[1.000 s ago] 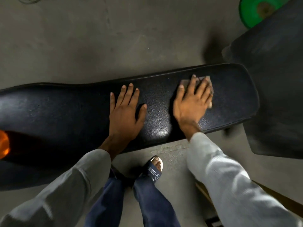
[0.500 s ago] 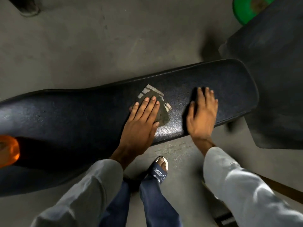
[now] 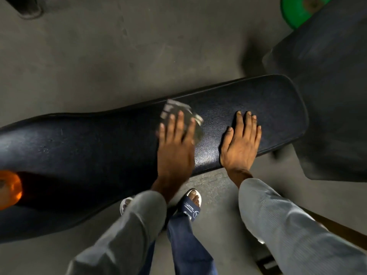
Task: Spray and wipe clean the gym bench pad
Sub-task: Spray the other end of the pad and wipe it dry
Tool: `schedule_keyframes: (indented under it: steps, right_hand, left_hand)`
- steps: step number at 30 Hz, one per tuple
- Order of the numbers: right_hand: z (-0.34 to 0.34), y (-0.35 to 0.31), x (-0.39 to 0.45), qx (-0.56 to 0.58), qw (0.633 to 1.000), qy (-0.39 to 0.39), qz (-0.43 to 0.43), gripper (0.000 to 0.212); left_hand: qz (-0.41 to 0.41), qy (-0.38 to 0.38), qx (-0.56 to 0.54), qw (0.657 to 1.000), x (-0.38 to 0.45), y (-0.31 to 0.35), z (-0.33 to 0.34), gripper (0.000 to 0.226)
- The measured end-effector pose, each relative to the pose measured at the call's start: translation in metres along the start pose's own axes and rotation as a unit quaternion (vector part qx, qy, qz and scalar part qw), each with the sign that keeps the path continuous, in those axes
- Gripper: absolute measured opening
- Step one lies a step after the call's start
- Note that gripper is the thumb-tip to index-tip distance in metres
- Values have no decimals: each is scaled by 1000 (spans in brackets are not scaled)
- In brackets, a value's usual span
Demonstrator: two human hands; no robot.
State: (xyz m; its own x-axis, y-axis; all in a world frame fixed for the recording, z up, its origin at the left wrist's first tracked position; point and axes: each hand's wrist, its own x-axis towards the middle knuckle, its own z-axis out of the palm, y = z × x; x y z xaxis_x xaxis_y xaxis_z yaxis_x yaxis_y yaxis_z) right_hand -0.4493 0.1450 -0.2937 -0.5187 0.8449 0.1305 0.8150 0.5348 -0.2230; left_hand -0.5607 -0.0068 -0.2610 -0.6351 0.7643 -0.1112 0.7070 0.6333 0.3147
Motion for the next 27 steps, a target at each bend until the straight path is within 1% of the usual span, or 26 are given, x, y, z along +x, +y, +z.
schedule_keyframes:
  steps: [2,4,7,9,11,12,14,16,18,20,21,23,25,27]
  right_hand:
    - [0,1,-1,4,1000,0,0,57]
    - [1,1,0,6,1000,0,-2,57]
    - [3,4,0,2,1000,0,-2,58]
    - [3,5,0,-1,1000,-2,-2,58]
    - [3,4,0,0,1000,-3,-5,58]
    - [3,4,1,0,1000,-2,-6,58]
    - [4,5,1,0,1000,-2,-6,58]
    - [5,5,0,1,1000,0,-4,58]
    - [6,5,0,5,1000,3,-5,57]
    - [4,6,2,9,1000,2,-7,58]
    - [2,5,2,8,1000,-1,-5,58]
    - [1,3,1,4,1000,-9,0,58]
    - [-4,7,6,5,1000,-17,-5,57]
    - [-14,25,23,-3,999,-18,-33,52]
  left_hand:
    - [31,-32,19,999,-37,7,4,77]
    - [15,-14,30,999,-60,-12,3,79]
    - [-65,25,22,997,-67,-60,-13,64]
    - [-154,38,13,987,-46,-82,-24,62]
    - [-220,66,-2,973,-12,-79,-27,63]
    - [-225,76,-3,971,4,-69,-25,65]
    - [-182,78,-10,980,27,-41,-14,69]
    - [-98,54,-14,994,32,-3,-1,69]
    - [-27,13,-3,1000,17,26,9,69]
    - [10,-14,18,1000,-3,29,12,74]
    - [15,-12,23,1000,-10,20,11,73]
    - [-1,9,26,1000,-14,-1,6,63]
    - [-52,33,19,998,3,-13,2,60]
    - [-107,54,-8,993,35,-5,5,61]
